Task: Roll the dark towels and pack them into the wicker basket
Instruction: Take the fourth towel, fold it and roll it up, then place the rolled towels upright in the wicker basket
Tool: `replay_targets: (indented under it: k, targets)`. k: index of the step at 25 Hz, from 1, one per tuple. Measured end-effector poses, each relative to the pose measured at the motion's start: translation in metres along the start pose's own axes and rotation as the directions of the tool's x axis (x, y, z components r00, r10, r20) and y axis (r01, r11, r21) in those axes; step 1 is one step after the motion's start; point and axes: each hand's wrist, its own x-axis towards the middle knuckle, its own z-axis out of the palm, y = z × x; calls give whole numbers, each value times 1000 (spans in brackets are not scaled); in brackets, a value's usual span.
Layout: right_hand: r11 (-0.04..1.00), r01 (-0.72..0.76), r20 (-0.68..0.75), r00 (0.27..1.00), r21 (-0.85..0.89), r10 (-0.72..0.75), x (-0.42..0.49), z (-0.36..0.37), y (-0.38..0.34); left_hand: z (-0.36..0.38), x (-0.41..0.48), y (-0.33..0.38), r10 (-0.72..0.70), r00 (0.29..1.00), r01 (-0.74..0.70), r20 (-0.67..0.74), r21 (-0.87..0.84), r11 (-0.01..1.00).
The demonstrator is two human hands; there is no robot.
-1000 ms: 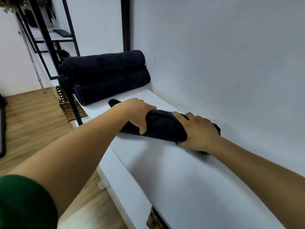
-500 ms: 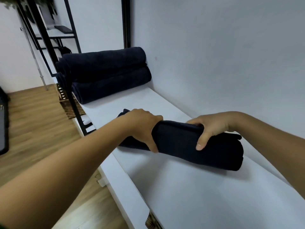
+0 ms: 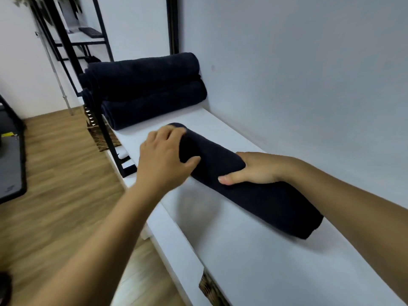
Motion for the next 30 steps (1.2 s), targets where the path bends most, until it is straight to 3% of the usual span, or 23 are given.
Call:
replay_targets:
  k: [1,2,3,6,9,12,16,18,20,23,25,27,29,30]
  targets:
    - [1000,-4,-43,999,15,4,6,10,-7,7,-22,-2,-191,981,184,-22,-189,965]
    - [1000,-14,-92,996,25,16,12,20,-16,15,-42,-1,-333,942,329,52,-356,875]
    - [998,-17,-140,990,52,24,19,28,-26,23,-57,3,-394,909,412,138,-450,793]
    - [968,-19,-163,985,251,62,32,48,-55,34,-74,6,-409,890,450,199,-518,728]
    - [838,-11,-10,1000,546,20,38,65,-75,23,-72,-6,-470,838,521,276,-660,541]
    - [615,-20,14,1000,788,14,45,88,-90,6,-70,-31,-417,819,558,394,-717,418]
    - [320,56,-65,998,946,15,50,122,-114,-20,-77,-54,-256,821,559,511,-810,177]
    - [158,128,-130,991,979,6,52,147,-138,-37,-84,-79,-162,785,613,598,-787,67]
    - [24,174,-173,984,984,-41,56,178,-174,-61,-92,-120,-56,771,636,634,-772,20]
    - [-97,147,-161,973,984,-165,64,221,-246,-97,-105,-200,5,772,635,635,-772,-31]
    - [-89,117,-134,968,989,-214,83,249,-296,-116,-117,-257,-1,796,605,605,-795,-49]
    - [67,136,-121,973,988,-195,103,271,-339,-137,-128,-301,-56,849,527,526,-850,-4]
    - [278,175,-132,977,944,-165,124,281,-373,-150,-135,-339,-189,876,467,444,-878,106]
    - [348,194,-159,979,917,-127,135,282,-390,-157,-139,-354,-285,873,461,395,-859,221]
